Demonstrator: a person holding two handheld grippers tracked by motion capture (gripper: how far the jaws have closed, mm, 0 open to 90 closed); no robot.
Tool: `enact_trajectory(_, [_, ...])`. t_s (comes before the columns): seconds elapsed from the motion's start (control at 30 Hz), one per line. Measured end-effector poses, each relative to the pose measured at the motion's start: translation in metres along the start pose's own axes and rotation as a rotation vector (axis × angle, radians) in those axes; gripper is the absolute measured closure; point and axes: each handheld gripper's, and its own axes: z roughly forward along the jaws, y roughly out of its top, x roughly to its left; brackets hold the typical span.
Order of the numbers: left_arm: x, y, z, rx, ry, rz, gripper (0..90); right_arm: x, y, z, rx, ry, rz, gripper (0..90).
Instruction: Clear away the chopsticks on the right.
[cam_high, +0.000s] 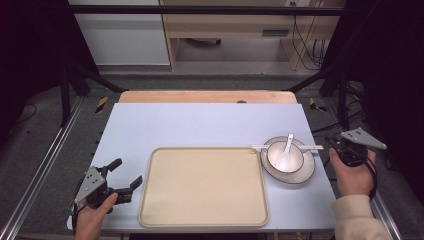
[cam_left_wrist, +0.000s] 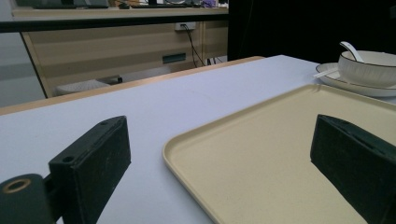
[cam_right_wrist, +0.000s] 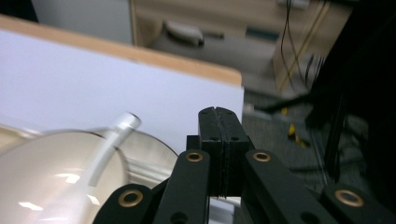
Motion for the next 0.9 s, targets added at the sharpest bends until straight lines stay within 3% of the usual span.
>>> enact_trajectory(0.1, [-0.002,-0.001,0.004,0.013,-0.006,0.010,4.8,-0.012,-0.005,0.032,0.114,0.014,0.017,90.0])
enact_trajectory(0.13, [-0.002,-0.001,0.004,0.013,-0.006,0.010,4.8,-0.012,-0.005,0.032,0.114,0.014,0.017,90.0])
enact_trajectory(0.2, [-0.002,-0.002,0.006,0.022,-0.006,0.013,4.8,-0.020,-0.009,0.057,0.209,0.029,0.040,90.0])
enact_trajectory(0.27, [-0.002,-0.003,0.005,0.024,-0.006,0.016,4.8,-0.024,-0.012,0.077,0.271,0.036,0.041,90.0])
enact_trajectory(0.37, [-0.002,-0.004,0.004,0.029,-0.005,0.020,5.0,-0.026,-0.015,0.088,0.320,0.041,0.041,90.0])
enact_trajectory(0.53, [-0.002,-0.003,0.001,0.024,-0.001,0.018,5.6,-0.025,-0.022,0.097,0.385,0.057,0.032,90.0])
enact_trajectory(0.67, [-0.002,-0.002,0.003,0.024,-0.008,0.022,5.7,-0.023,-0.022,0.096,0.401,0.050,0.011,89.9])
enact_trajectory(0.7, [-0.004,-0.003,0.005,0.030,-0.017,0.029,5.7,-0.022,-0.025,0.094,0.427,0.040,-0.007,89.8])
enact_trajectory(0.9, [-0.006,-0.003,0.009,0.038,-0.033,0.037,5.7,-0.020,-0.036,0.086,0.427,0.056,0.010,89.6])
